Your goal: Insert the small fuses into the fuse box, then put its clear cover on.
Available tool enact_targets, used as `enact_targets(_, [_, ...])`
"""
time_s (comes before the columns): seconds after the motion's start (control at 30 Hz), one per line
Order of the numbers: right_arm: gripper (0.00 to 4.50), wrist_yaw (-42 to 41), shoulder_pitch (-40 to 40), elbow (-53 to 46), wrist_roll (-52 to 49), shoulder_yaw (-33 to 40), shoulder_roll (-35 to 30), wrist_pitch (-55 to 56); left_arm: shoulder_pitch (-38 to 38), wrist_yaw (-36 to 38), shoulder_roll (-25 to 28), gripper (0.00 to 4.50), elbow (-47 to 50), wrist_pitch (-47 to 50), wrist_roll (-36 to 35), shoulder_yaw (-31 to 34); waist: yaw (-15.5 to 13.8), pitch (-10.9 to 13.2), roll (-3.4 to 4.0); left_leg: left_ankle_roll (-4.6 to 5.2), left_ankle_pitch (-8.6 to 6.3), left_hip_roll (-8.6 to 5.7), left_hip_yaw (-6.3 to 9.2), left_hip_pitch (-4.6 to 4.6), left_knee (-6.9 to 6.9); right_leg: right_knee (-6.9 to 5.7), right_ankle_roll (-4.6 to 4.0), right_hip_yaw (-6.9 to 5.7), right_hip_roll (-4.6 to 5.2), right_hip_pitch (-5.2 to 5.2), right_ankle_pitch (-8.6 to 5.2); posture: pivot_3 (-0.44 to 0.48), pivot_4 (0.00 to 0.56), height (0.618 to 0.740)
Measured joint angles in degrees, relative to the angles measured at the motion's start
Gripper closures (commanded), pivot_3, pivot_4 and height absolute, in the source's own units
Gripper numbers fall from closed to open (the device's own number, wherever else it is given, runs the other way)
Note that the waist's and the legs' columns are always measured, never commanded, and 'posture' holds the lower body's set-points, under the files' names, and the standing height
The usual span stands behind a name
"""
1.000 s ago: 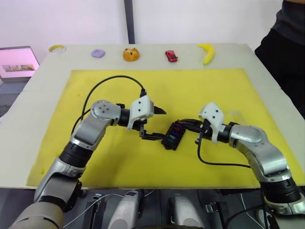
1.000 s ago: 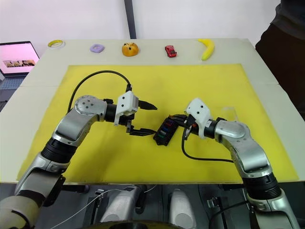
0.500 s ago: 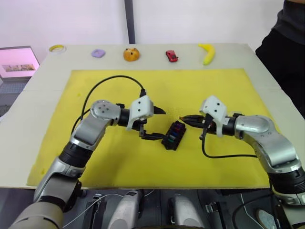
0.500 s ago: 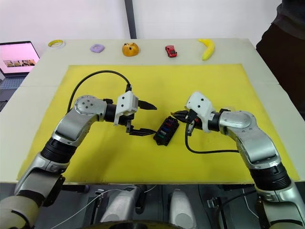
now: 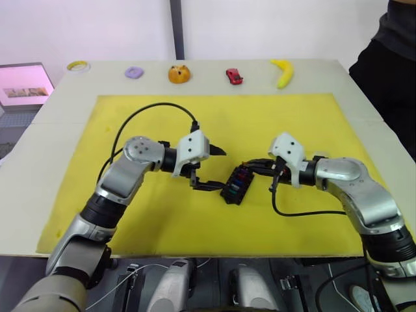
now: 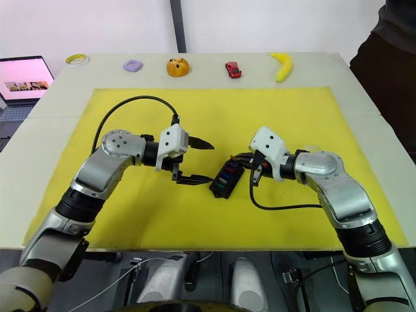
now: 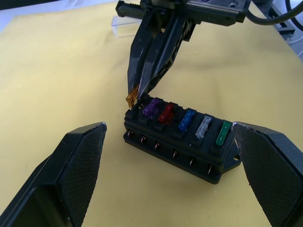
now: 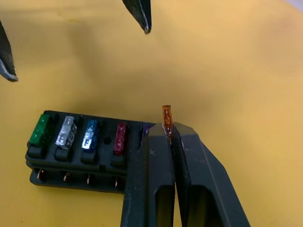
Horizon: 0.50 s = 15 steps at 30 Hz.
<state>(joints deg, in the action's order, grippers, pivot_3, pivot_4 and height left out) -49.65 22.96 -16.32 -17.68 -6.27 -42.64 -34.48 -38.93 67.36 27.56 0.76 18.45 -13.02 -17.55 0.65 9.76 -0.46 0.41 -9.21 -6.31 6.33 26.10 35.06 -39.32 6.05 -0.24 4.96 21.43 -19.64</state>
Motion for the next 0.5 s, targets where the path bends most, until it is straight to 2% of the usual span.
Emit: enact_targets(0.5, [4.46,0.2,0.0,1.0,1.6,-0.1,1.1,1.1,0.0,-0.1,0.0,0.0,0.0,0.0,0.0,0.0,0.0,0.0,0.0,0.0,0.0,0.0,0.0,0.0,0.0,0.0,0.0,0.0,0.0,0.0,0.0,0.0,0.15,0.735])
